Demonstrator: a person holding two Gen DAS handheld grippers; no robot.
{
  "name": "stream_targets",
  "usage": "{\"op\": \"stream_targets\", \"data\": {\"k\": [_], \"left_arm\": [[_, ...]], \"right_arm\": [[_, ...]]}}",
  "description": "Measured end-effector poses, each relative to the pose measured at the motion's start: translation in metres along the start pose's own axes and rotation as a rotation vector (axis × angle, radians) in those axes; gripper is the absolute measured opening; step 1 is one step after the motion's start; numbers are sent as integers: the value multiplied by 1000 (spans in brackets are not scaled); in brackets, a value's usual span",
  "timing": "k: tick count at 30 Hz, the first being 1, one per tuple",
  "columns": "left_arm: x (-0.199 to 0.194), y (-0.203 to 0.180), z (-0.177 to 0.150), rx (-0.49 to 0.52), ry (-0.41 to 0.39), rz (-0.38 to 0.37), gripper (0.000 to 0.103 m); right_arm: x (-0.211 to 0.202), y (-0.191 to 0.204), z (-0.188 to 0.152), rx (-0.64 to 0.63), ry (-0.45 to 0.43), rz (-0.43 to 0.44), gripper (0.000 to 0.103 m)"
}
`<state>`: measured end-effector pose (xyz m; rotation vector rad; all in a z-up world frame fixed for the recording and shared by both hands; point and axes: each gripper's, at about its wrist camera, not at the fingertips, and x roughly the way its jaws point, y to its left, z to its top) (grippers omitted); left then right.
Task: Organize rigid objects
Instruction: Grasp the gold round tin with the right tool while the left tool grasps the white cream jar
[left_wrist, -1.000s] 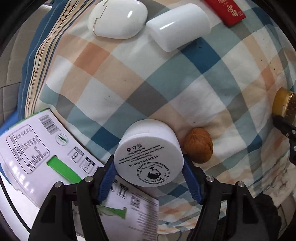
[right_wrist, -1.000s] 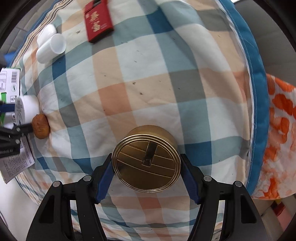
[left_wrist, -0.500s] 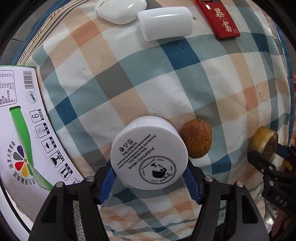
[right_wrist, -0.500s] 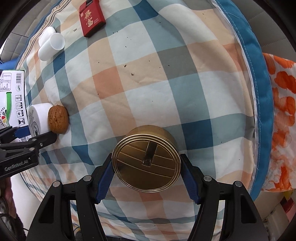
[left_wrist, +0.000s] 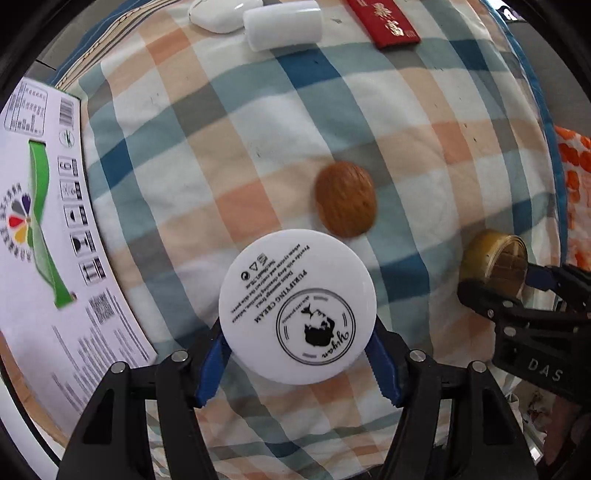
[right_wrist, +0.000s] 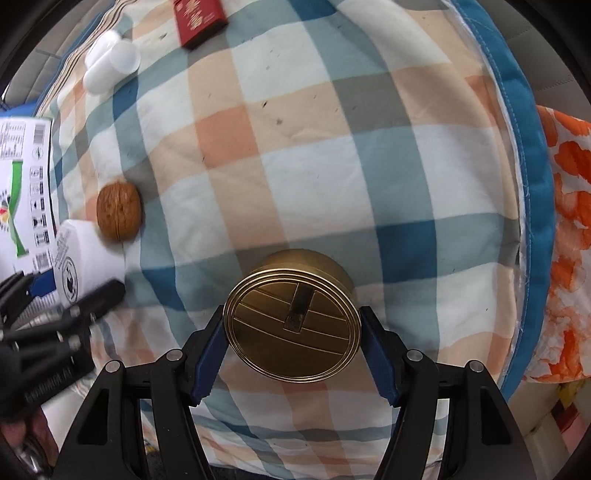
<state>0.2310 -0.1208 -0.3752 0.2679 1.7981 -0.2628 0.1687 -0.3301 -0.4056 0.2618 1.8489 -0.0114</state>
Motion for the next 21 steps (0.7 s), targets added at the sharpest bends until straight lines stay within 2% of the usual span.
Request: {"op": "stream_targets", "data": {"k": [3,8,14,16,21], "left_arm": [[8,-2,-19,-22,17,-36,65],[29,6,-19,-67,58,-48,65],[42,6,-19,-78,48,-24,66],[48,1,-20,-90,42,-25,66],[48,-22,-11,-105,17,-19,65]], "right_arm": [[4,4,-12,-22,5,-4,70],[9,5,-22,3,-33,-6,71],[13,7,-33,37,-53,-2,72],[10,1,-24,46,-52,-6,72],[17,6,-22,38,-57,-82,69]]}}
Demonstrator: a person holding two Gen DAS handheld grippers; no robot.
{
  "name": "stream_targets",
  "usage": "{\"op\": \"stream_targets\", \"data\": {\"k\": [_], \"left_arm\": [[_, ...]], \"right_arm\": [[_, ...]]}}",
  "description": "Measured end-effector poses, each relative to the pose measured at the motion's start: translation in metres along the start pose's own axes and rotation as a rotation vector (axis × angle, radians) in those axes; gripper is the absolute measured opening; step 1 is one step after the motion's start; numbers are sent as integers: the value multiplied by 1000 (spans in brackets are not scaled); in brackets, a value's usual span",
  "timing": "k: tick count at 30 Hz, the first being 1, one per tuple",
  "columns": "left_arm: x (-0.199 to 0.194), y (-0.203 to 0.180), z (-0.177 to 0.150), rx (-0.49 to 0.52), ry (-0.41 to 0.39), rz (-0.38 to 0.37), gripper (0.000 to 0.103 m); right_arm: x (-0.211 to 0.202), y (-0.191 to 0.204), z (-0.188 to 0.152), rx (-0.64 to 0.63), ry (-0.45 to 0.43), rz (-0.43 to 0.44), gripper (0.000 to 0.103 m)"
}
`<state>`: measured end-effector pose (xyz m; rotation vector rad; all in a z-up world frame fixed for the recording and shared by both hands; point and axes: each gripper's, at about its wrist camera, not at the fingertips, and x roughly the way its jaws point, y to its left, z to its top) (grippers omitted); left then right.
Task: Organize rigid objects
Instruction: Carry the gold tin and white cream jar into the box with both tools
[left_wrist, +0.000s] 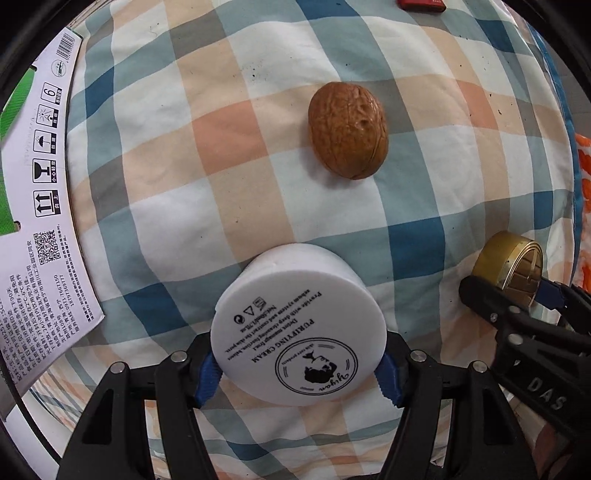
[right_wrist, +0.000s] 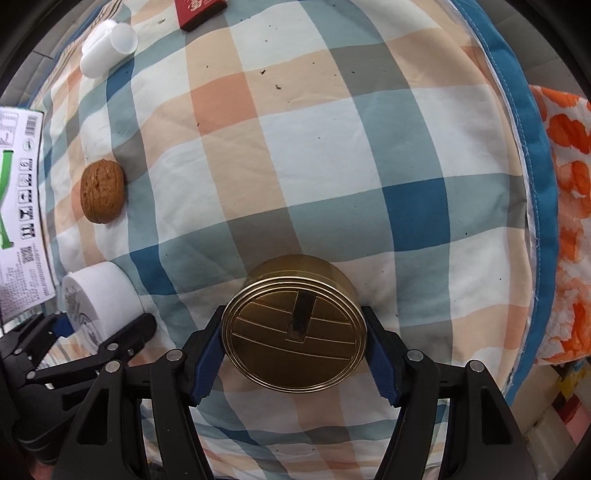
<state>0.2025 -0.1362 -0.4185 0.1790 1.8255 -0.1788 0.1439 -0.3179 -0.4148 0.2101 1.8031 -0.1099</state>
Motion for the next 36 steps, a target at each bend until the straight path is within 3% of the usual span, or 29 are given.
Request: {"op": "stream_targets", "data": {"k": [2,12,21,29,36], "left_arm": [[-7,2,-4,2,-32,8,65],[-46,-13,-34,29,-160,12,65],[-126,0,-63,37,-353,-14,65],[-222,60,-80,-23,-521,-56,65],[-247,146,-89,-129,-575,-79,65]], "right_arm": [[1,6,-4,-20,1,-22,68],[-20,9,-31,-29,-29,33,68],[-92,39,-52,-111,-153,80,68],[-181,98,-43,-219,-269,153,68],[-208,194,-32,-301,-303,221,67]]}}
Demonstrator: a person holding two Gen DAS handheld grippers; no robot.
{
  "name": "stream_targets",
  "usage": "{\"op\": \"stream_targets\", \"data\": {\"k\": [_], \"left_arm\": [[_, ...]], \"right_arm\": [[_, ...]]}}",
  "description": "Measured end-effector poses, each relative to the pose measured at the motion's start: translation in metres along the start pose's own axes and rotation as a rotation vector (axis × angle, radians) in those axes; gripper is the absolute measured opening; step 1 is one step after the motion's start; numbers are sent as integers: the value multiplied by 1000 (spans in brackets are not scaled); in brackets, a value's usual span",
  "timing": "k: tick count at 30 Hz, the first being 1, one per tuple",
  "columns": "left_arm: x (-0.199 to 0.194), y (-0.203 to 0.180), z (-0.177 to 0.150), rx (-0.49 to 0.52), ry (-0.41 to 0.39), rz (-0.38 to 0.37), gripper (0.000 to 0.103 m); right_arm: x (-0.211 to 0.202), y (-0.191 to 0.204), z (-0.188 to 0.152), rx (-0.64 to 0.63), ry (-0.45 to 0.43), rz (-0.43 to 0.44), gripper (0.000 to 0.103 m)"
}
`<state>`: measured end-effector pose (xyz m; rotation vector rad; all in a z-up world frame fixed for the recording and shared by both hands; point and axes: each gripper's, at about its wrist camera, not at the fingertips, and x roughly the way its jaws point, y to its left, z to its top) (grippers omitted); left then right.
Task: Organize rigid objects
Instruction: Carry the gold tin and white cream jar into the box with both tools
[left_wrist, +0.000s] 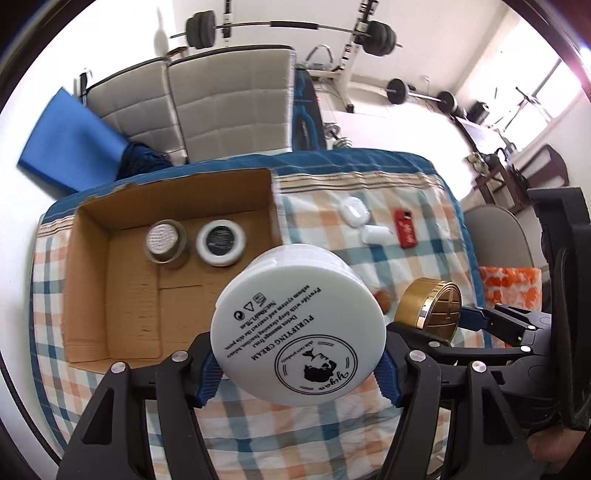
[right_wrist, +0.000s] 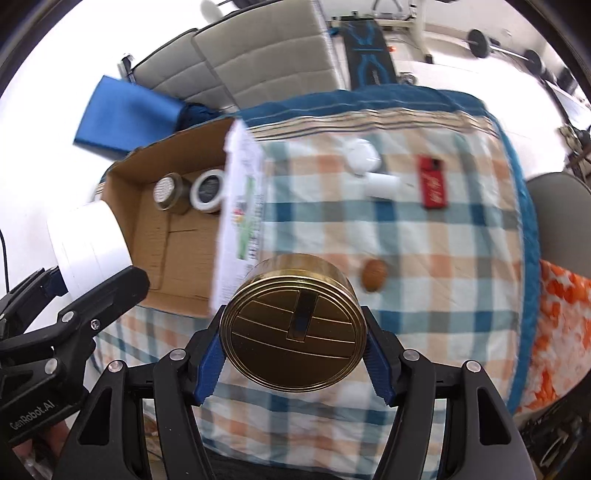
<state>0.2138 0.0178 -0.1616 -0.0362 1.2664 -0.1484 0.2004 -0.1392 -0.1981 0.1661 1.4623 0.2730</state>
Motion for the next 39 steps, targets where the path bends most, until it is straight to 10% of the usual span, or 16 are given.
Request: {"op": "stream_targets", "data": {"k": [9,17,21,39], "left_arm": [[14,133,11,-121,37,78,65],[100,220,37,-175,206,114,65],[140,236,45,-158,279,141,65],[200,240,56,-112,391,178,65]], "right_arm": [[81,116,48,-53,68,20,67],[180,143,81,-14,171,-106,68],[208,154,90,-40,177,-227,68],[278,155,112,86,225,-269,68]]}}
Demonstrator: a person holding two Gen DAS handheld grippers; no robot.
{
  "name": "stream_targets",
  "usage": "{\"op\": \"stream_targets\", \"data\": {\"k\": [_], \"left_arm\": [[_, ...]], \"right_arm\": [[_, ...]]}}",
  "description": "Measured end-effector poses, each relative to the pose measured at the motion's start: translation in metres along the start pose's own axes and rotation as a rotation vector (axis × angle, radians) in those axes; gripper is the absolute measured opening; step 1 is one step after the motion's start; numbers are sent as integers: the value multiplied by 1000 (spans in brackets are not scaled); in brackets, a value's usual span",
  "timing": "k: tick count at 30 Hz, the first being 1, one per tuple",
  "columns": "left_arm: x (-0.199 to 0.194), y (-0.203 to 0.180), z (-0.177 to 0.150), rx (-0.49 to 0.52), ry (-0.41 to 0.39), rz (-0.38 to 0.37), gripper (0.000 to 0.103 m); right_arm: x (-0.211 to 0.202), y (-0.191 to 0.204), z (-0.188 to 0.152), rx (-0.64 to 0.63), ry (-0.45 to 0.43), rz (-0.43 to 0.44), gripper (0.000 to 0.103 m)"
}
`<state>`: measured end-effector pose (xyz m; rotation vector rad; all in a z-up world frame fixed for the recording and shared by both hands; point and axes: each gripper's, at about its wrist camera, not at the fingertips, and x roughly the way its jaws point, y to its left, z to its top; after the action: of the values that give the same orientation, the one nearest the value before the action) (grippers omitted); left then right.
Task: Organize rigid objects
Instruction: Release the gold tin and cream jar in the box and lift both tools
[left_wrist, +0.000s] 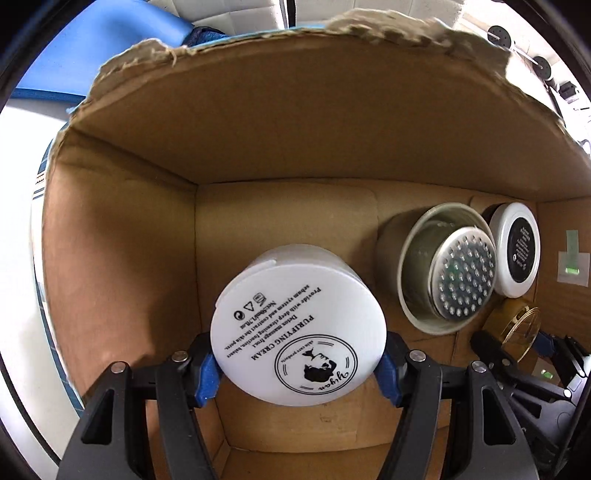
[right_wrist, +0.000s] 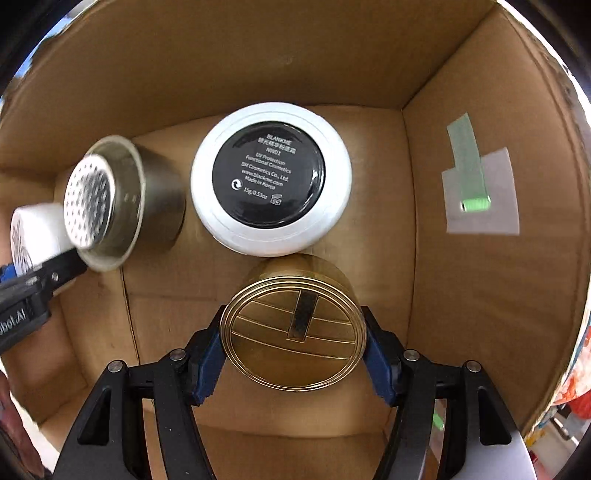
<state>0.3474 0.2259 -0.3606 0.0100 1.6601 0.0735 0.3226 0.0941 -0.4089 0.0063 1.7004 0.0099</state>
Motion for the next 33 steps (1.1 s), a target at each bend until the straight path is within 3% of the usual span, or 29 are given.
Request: {"op": "stream_targets", "data": {"k": [8,16,21,22,23,33], "left_arm": [[8,-6,6,10,16,4,65],[2,2,-5,-29,22,-9,66],[-17,0,-22,-34,8,-12,83],[-21,-1,-27,-31,1,2,95],[-25,0,-31,-33,-7,16,100],[-74,8,-79,-94,-109,-71,103]], "right_arm": [[4,9,17,2,-15,-48,69],[13,5,42,12,33,-50,70],[1,0,34,-1,42,-19,87],[-1,1,32,-3,41,-16,91],[-4,2,31,-1,39,-7,93],[-47,-3,-3,-29,-21,50,103]]}}
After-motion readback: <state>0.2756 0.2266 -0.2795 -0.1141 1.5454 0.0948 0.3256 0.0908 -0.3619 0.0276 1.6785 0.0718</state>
